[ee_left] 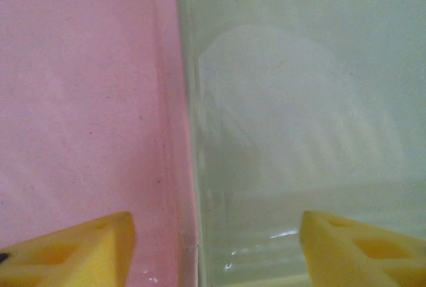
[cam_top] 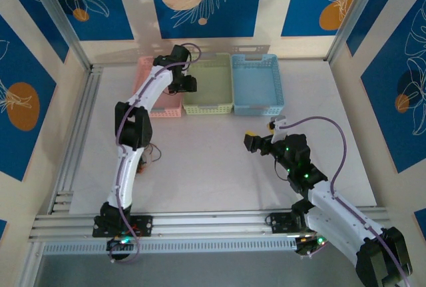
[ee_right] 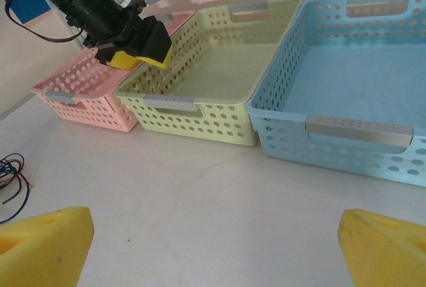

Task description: Untangle the cables

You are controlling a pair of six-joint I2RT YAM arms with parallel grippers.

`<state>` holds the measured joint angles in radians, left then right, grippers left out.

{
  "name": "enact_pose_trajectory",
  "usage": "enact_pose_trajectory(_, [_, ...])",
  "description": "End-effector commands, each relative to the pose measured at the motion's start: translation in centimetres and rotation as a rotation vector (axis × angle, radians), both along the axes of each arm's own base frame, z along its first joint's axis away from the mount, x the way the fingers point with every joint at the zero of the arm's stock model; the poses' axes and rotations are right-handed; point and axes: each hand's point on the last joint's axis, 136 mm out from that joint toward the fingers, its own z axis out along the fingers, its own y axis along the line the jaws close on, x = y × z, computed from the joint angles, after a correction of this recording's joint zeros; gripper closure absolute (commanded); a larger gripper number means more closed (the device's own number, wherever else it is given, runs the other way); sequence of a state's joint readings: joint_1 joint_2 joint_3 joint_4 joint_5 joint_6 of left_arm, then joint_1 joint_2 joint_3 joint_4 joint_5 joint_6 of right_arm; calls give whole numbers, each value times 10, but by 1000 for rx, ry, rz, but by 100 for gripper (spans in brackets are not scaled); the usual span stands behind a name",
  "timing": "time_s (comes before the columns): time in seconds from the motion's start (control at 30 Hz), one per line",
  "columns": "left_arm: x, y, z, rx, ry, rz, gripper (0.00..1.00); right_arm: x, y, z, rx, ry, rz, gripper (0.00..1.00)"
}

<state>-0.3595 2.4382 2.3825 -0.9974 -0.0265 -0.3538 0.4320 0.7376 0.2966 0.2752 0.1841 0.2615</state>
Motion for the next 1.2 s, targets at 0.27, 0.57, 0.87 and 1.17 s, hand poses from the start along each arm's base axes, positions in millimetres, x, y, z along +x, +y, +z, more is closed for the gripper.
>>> enact_pose_trajectory(0.27, [-41,72,191,57,-451,66,0,1,-2,13,-6,-48,-12,3])
enact_pose_trajectory(0.57, [-155,138,151,-164,-564,290,0,9,-38,10,48,-5,-231,1])
enact_pose_trajectory(0.87, [-244,165,49,-136,-293,409,0,6,-60,-1,153,94,-330,5])
enact_pose_trajectory(1.17, [-276,168,-21,-108,-156,451,0,6,-59,-3,181,95,-304,5])
